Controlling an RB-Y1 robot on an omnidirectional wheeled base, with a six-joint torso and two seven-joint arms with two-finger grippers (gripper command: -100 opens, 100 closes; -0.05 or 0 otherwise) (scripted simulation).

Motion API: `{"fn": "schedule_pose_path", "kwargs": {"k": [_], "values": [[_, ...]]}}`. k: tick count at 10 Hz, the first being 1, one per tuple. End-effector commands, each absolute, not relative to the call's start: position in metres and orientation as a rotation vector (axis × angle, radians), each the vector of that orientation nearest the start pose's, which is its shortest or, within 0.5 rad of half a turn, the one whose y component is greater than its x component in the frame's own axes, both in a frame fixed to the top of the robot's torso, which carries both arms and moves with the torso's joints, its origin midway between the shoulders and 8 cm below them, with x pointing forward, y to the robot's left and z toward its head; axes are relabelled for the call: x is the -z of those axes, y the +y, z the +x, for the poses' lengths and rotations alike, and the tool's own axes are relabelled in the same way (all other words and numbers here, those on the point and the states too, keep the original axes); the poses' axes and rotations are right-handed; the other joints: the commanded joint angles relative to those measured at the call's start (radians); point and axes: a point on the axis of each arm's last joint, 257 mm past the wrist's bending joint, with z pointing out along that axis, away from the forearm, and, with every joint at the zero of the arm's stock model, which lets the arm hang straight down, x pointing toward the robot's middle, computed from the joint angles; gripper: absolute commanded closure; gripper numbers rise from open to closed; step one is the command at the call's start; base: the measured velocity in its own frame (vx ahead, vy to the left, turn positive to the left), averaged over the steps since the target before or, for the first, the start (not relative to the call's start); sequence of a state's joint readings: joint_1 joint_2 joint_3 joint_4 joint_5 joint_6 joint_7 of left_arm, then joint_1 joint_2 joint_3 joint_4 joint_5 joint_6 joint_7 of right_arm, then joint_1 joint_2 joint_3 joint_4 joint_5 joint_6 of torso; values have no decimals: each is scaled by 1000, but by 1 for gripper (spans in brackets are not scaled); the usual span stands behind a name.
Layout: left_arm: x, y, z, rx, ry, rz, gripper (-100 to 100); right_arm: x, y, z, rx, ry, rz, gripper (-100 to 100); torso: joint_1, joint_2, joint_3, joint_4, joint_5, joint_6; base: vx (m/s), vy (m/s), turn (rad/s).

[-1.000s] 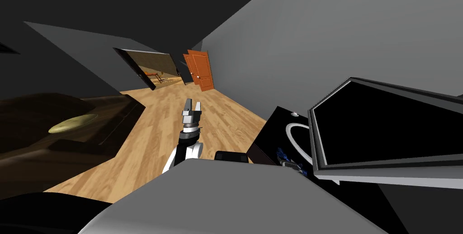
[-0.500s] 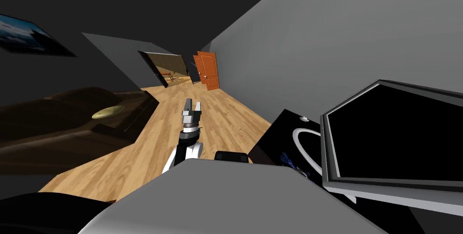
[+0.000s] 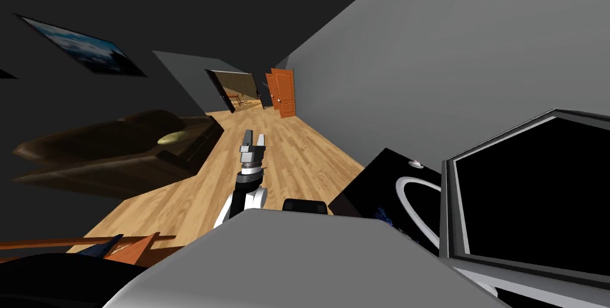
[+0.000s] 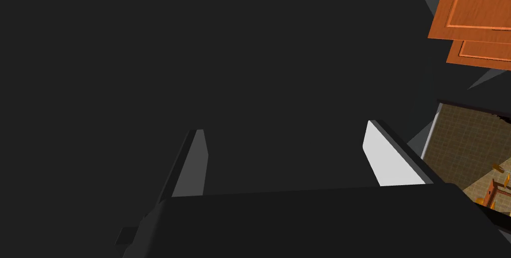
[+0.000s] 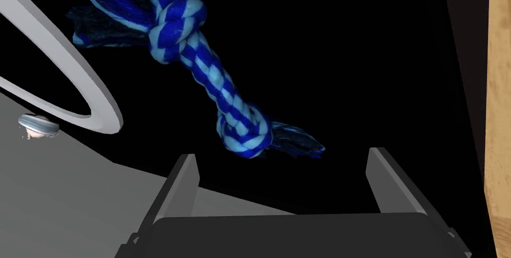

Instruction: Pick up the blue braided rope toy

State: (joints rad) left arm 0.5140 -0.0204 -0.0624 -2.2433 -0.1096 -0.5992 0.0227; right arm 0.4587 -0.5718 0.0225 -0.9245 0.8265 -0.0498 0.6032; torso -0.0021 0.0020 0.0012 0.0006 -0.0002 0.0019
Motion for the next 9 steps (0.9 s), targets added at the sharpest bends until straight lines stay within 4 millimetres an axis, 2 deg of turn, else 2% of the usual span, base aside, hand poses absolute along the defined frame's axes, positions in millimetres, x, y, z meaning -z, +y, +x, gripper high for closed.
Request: {"fn": "schedule_pose_path", "kwargs": {"k": [1, 5, 6, 8, 9], "values": [[-21, 245, 338, 1329, 625, -576, 0, 558, -591, 98, 644, 2641, -237, -100, 0, 0, 0, 0, 0, 0, -63, -15, 279], [-21, 246, 338, 1329, 625, -576, 0, 560, -614, 71, 730, 2704, -347, -100, 0, -1, -1, 0, 0, 0, -29, -4, 173], [-21, 246, 338, 1329, 625, -576, 0, 560, -614, 71, 730, 2704, -347, -100, 0, -1, -1, 0, 0, 0, -16, -4, 57], [-21, 246, 338, 1329, 625, -576, 0, 562, -622, 52, 768, 2744, -419, -100, 0, -2, -1, 0, 0, 0, -22, 0, 170], [-21, 246, 337, 1329, 625, -576, 0, 562, -620, 58, 760, 2734, -398, -100, 0, -1, -1, 0, 0, 1, -9, -4, 24]]}}
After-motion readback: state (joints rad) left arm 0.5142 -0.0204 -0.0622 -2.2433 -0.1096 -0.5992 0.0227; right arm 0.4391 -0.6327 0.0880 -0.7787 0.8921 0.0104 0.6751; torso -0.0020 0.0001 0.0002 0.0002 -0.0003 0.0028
